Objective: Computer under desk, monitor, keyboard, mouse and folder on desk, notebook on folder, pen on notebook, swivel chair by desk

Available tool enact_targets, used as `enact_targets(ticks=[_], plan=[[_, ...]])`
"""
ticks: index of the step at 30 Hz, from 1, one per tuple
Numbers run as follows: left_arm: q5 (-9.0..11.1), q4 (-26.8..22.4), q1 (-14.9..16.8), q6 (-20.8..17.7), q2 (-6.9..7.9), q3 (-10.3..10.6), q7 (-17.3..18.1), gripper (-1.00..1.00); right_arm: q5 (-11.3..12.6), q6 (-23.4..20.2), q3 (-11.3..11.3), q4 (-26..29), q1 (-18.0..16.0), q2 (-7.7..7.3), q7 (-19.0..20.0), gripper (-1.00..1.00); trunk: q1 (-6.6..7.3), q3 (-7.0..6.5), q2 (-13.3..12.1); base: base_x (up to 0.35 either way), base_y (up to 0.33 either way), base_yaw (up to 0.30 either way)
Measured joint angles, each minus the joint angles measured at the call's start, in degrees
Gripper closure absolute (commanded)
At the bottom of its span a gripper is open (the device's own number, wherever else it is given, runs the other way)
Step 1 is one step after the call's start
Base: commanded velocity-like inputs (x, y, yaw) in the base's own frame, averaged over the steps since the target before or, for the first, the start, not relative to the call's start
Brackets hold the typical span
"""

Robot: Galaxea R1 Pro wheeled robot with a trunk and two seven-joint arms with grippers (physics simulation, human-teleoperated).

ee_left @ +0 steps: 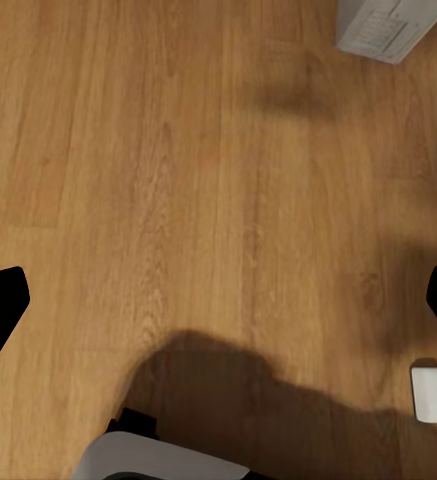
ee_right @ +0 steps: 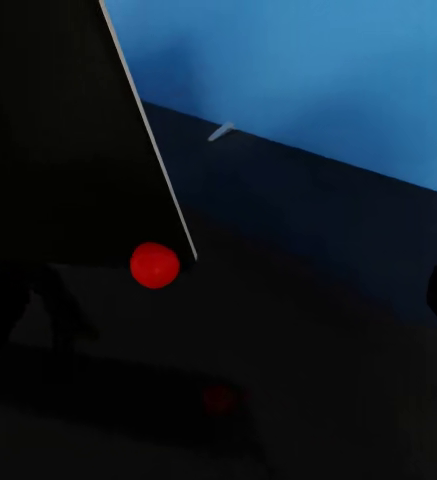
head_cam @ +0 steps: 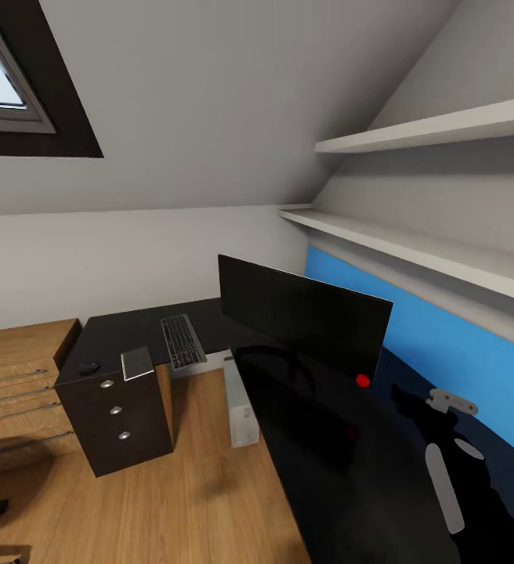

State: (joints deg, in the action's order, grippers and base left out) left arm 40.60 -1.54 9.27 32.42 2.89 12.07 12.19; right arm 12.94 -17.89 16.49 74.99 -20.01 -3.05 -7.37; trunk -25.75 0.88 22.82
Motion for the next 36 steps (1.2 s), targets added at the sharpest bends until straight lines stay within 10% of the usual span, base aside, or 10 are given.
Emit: enact_targets(ticks=[36], plan=[[0.01,0.03,0.03,-0.01,0.0,-0.02,0.0,-1.0,0.16,-0.01,1.36,0.05,-0.01,-0.01,-0.06,-1.0,-0.01,-0.59,0.05,0.058,0.058,-0.095]])
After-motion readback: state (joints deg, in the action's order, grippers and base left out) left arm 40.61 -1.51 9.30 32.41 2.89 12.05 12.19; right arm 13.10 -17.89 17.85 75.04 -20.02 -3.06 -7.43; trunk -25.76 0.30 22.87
